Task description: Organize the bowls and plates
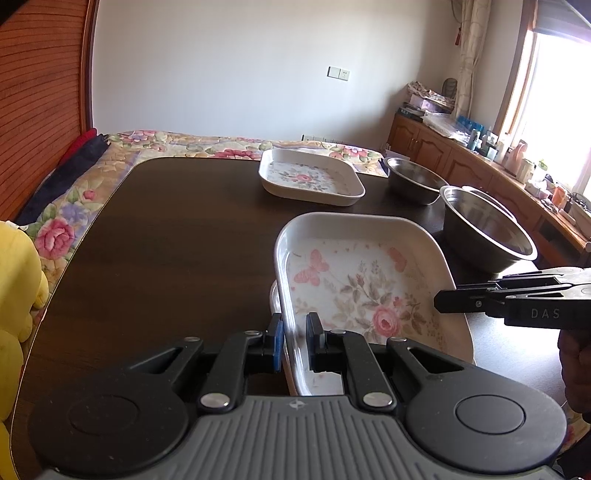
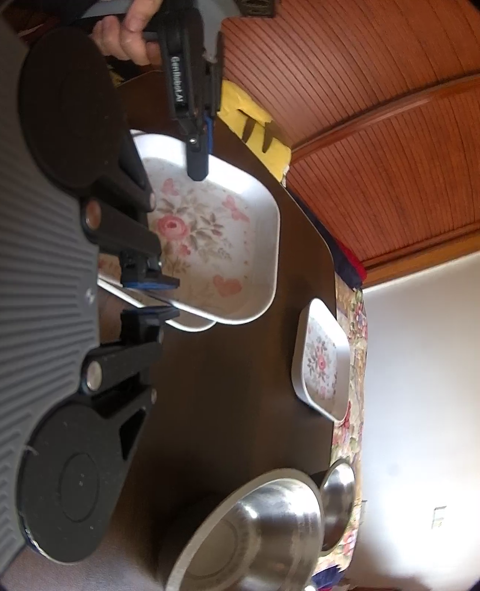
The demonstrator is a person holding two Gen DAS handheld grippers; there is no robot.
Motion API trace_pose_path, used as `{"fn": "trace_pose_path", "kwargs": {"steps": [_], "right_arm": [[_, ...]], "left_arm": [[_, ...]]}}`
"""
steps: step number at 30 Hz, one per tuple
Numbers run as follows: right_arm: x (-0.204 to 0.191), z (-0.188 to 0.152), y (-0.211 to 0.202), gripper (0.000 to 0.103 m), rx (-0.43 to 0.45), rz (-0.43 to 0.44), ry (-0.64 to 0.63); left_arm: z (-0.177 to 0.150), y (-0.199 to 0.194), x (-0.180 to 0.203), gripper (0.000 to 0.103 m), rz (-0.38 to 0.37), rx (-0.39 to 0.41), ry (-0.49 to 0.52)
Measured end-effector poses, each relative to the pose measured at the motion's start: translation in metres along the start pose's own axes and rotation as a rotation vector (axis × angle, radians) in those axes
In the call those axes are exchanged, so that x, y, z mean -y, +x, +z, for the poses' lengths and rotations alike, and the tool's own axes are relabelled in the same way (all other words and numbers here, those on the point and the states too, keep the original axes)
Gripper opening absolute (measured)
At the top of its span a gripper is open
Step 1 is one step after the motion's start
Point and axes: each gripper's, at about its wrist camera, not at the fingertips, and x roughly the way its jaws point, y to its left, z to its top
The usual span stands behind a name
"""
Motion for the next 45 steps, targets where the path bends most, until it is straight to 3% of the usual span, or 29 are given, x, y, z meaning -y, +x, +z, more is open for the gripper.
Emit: {"fn": "trace_pose_path", "kwargs": {"steps": [16, 26, 45], "right_arm": [[0.002, 0.006, -0.012, 0.013, 0.063, -0.027, -0.028], [0.004, 0.013, -0.013, 0.013, 0.095, -0.04, -0.033], [0.01, 0.039, -0.011, 0.013, 0.144, -0.064, -0.044]], "left_arm": [[0.003, -0.005, 0.001, 0.013, 0.018, 0.026, 0.015], [0.012, -0.005, 0.005, 0.025, 0.026, 0.035, 0.044], [0.035, 0.002, 0.008, 0.033, 0.048, 0.066, 0.089]]}}
